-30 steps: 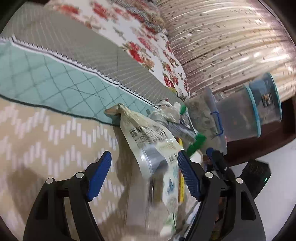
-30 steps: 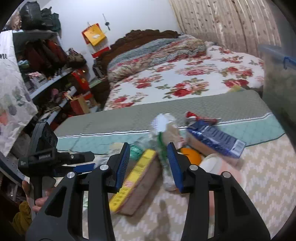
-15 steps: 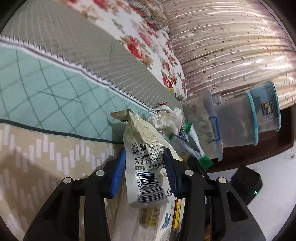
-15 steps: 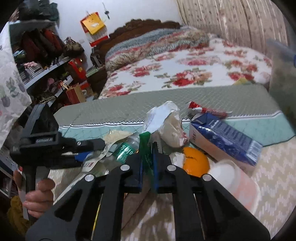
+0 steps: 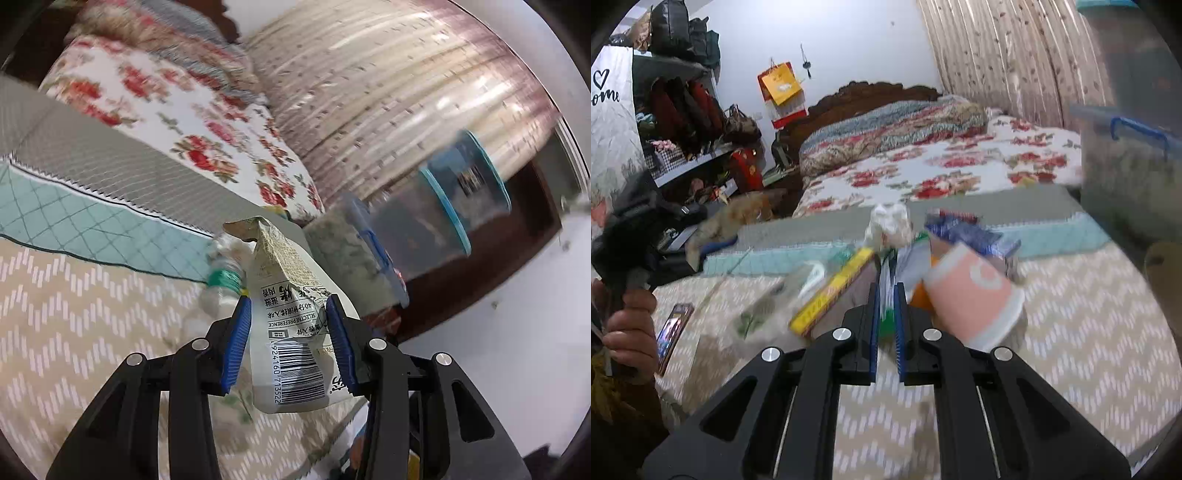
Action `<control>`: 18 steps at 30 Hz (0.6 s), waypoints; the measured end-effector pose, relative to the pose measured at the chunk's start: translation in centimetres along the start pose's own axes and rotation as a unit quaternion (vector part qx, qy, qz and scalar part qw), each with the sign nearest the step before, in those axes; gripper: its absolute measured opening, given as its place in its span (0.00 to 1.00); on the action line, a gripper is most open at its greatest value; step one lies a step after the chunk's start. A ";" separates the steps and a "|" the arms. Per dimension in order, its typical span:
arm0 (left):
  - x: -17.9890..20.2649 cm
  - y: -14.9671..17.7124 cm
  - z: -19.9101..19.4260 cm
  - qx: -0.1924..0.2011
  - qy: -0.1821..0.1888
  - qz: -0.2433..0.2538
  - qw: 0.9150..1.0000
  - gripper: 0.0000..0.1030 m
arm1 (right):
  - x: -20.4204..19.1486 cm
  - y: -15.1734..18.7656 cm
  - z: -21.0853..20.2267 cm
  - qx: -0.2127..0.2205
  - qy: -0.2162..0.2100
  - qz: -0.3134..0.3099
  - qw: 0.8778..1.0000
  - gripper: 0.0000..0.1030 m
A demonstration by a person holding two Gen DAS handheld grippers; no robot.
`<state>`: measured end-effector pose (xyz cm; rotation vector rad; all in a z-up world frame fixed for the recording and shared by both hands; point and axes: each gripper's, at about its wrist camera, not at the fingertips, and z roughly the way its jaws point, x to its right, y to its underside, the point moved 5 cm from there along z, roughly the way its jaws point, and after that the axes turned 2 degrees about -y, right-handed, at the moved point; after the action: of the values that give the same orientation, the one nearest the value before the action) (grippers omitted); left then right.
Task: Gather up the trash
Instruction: 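Return to the table and grasp the white snack bag with the left tool, then grasp the white plastic bag with the right tool while the left tool holds the snack bag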
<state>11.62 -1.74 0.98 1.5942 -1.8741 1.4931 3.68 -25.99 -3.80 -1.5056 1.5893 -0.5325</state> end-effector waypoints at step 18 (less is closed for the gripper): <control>0.2 3.1 -2.2 0.001 -0.036 0.010 0.999 0.39 | 1.3 2.9 -0.9 -0.015 -0.018 0.072 0.997 0.80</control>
<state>8.08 -0.49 0.48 1.6560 -1.9335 1.4652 1.46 -26.94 -5.98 -1.4031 1.6682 -0.3995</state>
